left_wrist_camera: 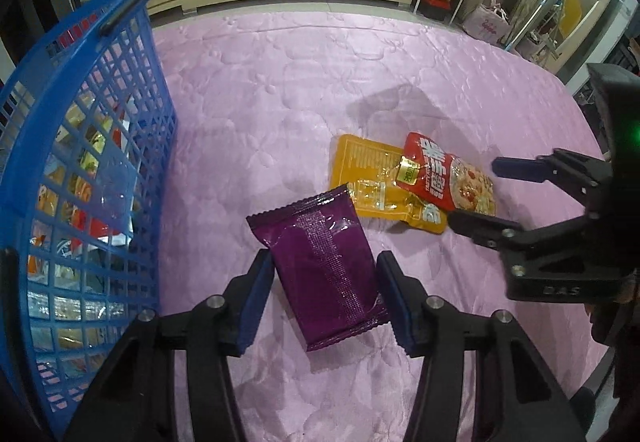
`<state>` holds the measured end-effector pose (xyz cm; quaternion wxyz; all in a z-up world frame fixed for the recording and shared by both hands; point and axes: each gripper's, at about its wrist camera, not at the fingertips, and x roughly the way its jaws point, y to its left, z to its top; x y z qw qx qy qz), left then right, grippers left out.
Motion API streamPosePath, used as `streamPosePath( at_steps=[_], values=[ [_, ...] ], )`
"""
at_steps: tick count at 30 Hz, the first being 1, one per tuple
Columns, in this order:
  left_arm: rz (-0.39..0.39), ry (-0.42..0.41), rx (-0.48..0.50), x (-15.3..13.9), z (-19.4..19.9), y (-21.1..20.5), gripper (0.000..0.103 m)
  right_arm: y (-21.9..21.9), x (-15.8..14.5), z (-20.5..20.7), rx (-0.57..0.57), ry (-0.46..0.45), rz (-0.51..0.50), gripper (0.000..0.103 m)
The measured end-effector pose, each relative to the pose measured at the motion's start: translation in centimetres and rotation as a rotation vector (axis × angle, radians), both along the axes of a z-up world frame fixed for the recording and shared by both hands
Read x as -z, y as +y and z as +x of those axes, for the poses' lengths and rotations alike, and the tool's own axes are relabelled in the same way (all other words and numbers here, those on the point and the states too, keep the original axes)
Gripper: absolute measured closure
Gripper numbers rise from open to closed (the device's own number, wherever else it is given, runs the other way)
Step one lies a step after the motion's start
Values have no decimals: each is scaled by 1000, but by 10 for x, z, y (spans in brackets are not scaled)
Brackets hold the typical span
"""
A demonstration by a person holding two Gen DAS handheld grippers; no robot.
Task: Organize snacks
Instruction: 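Grasp the purple packet with the left tool while the right tool grasps the red pouch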
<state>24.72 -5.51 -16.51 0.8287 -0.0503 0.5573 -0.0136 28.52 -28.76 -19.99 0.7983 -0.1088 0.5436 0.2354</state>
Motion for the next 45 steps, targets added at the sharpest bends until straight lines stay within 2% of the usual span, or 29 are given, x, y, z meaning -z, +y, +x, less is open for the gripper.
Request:
streamPosePath(
  at_steps=[3, 5, 7, 9, 10, 11, 15, 18, 19, 21, 22, 23, 25, 27, 34, 36, 40, 42, 44, 45],
  values=[
    [-8, 2, 5, 5, -1, 0, 53, -2, 2, 3, 10, -21, -17, 42],
    [-6, 11, 10, 7, -2, -1, 53, -1, 0, 2, -15, -12, 4, 60],
    [-5, 12, 10, 8, -2, -3, 53, 4, 0, -2, -66, -10, -10, 71],
    [-8, 11, 10, 7, -3, -4, 53, 5, 0, -5, -78, -5, -28, 87],
    [-8, 8, 10, 6, -4, -5, 53, 3, 2, -6, -80, 24, -14, 98],
    [-8, 4, 13, 5, -4, -6, 53, 2, 3, -9, -79, 27, -6, 99],
    [-3, 0, 22, 4, -4, -9, 53, -1, 0, -17, -73, -59, -22, 99],
    [-2, -3, 24, 3, -3, -9, 53, 0, -2, -14, -58, -65, -14, 99],
    [-3, -4, 25, 3, -3, -9, 53, 2, -2, -14, -62, -74, -32, 94],
    [-1, -3, 27, 4, -2, -8, 53, 1, -1, -12, -73, -76, -55, 70],
    [0, -3, 27, 4, -2, -8, 53, 2, -2, -11, -76, -74, -53, 46],
    [-1, -3, 27, 5, -1, -8, 53, 3, -3, -11, -79, -82, -41, 28],
    [-5, -1, 25, 6, 0, -9, 53, 4, -9, -10, -81, -118, -38, 22],
    [-9, 1, 26, 8, 0, -8, 53, 4, -9, -9, -95, -112, -45, 18],
    [-11, -1, 36, 9, 0, -10, 53, 23, 6, 7, -157, -65, -102, 17],
    [-9, 1, 35, 10, 0, -9, 53, 25, 9, 13, -165, -33, -59, 17],
    [-10, 6, 31, 12, 1, -6, 53, 29, 10, 13, -195, -53, -71, 17],
    [-10, 11, 30, 14, 0, -5, 53, 29, 8, 11, -224, -54, -58, 23],
    [-15, 18, 24, 17, 0, -3, 53, 26, 6, 12, -231, -42, -46, 39],
    [-17, 21, 22, 19, 1, -2, 53, 24, 5, 15, -226, -31, -39, 42]
  ],
)
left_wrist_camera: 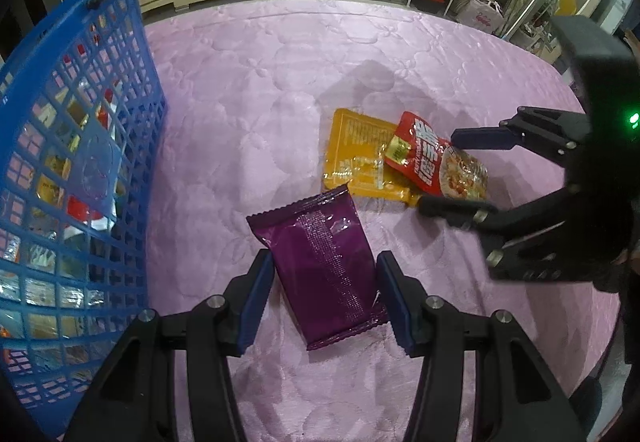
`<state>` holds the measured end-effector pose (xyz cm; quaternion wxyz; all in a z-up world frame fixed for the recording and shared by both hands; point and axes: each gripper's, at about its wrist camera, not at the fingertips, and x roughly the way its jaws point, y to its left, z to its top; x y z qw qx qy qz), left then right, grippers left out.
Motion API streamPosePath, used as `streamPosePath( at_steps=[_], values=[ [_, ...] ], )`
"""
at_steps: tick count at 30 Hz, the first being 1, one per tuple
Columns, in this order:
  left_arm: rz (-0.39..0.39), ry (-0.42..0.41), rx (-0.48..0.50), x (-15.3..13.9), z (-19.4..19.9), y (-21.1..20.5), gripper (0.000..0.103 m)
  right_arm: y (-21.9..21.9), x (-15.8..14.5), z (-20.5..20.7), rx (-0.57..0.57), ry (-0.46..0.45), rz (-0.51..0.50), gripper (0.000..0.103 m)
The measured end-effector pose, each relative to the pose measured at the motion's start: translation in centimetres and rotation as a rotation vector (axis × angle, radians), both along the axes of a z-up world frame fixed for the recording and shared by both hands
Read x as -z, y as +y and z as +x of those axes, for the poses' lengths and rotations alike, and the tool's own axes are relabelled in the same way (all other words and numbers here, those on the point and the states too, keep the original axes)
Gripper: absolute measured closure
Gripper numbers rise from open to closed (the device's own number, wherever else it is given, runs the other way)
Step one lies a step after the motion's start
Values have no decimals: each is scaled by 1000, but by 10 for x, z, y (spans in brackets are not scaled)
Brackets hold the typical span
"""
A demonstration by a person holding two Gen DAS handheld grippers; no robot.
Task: Organize snacks
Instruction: 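Grasp the purple packet with the left tool while the right tool grasps the red pouch, then carry both packets over the basket and open the right tool to drop the red pouch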
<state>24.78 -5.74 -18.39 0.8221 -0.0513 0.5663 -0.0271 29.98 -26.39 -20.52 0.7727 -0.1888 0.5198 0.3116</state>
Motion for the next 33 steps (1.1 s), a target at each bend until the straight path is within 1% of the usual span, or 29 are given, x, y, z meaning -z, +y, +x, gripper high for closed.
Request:
streamPosePath(
  at_steps=[2, 5, 6, 9, 11, 16, 20, 25, 28, 33],
  values=[
    [0, 4, -3, 3, 0, 0, 53, -4, -2, 5, 8, 19, 9, 54],
    [-5, 8, -11, 5, 0, 0, 53, -6, -2, 7, -2, 8, -2, 63],
    [-7, 10, -13, 6, 0, 0, 53, -8, -2, 8, 5, 13, 8, 65],
    [-14, 13, -10, 7, 0, -1, 53, -18, -2, 11, 44, 46, 60, 77],
    [-11, 11, -5, 6, 1, -2, 53, -21, -2, 7, 49, 59, 73, 82],
    [-18, -3, 0, -2, -3, -3, 53, -15, -5, -15, 65, 54, 59, 85],
    [-18, -28, 19, -16, -14, -7, 53, -9, -21, -35, 91, 40, 71, 85],
    [-22, -74, 37, -43, -31, -11, 54, 0, -56, -62, 102, -9, 82, 85],
    [-30, -104, 30, -63, -45, -7, 54, 6, -80, -78, 115, -39, 97, 85],
    [-37, -176, 31, -98, -69, 5, 54, 23, -119, -100, 126, -103, 106, 85]
  ],
)
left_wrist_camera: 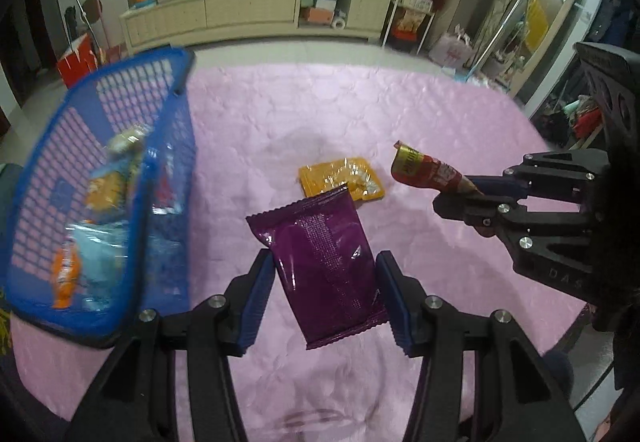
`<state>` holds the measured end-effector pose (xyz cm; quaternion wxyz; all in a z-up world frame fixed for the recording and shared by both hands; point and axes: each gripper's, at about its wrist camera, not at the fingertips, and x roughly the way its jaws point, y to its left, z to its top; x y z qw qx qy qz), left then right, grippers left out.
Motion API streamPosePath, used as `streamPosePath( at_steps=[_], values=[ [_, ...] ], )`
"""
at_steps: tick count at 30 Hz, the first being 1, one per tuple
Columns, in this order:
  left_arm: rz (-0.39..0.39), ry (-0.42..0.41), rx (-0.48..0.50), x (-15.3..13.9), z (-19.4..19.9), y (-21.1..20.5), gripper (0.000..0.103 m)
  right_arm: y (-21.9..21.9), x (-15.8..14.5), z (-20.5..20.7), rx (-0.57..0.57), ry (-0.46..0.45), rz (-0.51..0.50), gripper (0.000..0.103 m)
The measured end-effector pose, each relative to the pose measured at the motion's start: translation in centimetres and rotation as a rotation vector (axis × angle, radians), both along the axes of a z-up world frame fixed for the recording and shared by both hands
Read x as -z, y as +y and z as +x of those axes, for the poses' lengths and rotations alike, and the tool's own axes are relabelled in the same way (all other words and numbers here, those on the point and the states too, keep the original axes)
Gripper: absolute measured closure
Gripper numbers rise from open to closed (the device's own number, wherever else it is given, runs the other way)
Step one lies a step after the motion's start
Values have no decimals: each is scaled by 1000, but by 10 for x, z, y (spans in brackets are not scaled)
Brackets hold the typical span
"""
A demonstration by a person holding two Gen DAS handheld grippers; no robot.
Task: Organize snacks
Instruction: 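Carry both packets over the basket and open the right tool to drop the red pouch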
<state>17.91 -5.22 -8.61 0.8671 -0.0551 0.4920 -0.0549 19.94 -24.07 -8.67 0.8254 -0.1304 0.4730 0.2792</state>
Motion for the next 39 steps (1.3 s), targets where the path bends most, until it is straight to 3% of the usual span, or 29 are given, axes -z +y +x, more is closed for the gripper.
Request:
streamPosePath(
  at_steps=[9, 17, 29, 39],
  values=[
    [15, -83, -41, -44, -38, 47, 54, 52, -43, -24, -10, -49, 11, 85],
    [47, -114, -99, -63, -56, 116, 54, 109, -52, -19, -36, -59, 20, 85],
    [7, -93, -157, -59, -44, 201, 54, 175, -36, 26, -23, -55, -28, 85],
    [2, -67, -139, -40, -30, 222, 54, 206, -6, 67, 87, -22, -92, 85]
  ],
)
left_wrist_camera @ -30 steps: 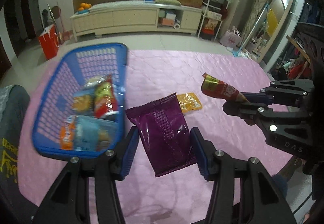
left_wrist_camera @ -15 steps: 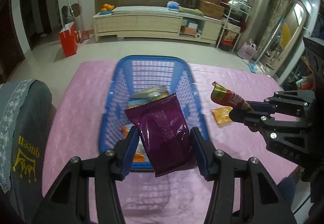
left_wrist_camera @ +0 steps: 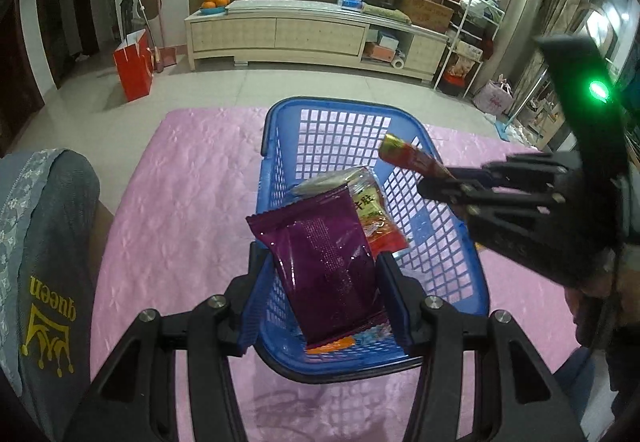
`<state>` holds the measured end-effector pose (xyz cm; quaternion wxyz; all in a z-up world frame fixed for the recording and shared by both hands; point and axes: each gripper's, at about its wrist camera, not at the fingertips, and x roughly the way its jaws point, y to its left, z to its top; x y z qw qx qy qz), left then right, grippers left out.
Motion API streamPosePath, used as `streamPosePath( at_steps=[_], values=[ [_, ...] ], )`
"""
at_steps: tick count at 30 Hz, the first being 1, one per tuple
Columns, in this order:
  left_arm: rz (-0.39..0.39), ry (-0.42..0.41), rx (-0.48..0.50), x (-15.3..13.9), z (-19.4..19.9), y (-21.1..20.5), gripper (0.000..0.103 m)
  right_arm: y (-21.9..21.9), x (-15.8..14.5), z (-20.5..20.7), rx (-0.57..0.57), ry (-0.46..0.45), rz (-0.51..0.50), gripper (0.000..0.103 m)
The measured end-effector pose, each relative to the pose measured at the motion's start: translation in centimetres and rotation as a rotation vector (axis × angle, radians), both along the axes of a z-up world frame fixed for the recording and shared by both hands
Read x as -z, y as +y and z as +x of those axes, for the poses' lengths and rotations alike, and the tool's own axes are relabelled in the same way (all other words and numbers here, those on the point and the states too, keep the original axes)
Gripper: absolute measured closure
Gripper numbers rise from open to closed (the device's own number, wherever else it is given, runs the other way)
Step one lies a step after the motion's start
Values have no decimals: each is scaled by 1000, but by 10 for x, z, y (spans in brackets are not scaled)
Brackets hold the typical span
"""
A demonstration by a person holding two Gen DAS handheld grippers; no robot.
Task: Organize snacks
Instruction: 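Carry both packets over the basket and open the right tool to drop the red pouch, then lower the purple packet into the basket and open the left tool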
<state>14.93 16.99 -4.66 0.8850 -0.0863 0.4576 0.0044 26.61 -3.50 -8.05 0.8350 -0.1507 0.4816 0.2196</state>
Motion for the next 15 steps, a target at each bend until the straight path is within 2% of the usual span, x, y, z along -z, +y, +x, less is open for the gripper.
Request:
streamPosePath(
  at_steps=[4, 7, 9, 11, 13, 15],
  values=[
    [-15, -2, 1, 0, 2, 5, 54, 10, 4, 10, 22, -6, -35, 85],
    [-7, -2, 3, 0, 4, 4, 54, 11, 4, 8, 20, -60, -66, 85],
    [-9, -3, -1, -1, 4, 1, 54, 8, 3, 6, 28, -76, -60, 71],
    [-14, -2, -4, 0, 4, 1, 54, 3, 2, 5, 33, -90, -52, 22],
    [-13, 2, -5, 1, 3, 0, 54, -2, -1, 3, 69, -130, -77, 7],
    [-10, 6, -4, 1, 2, -1, 54, -8, -6, 2, 98, -145, -79, 6]
  ],
)
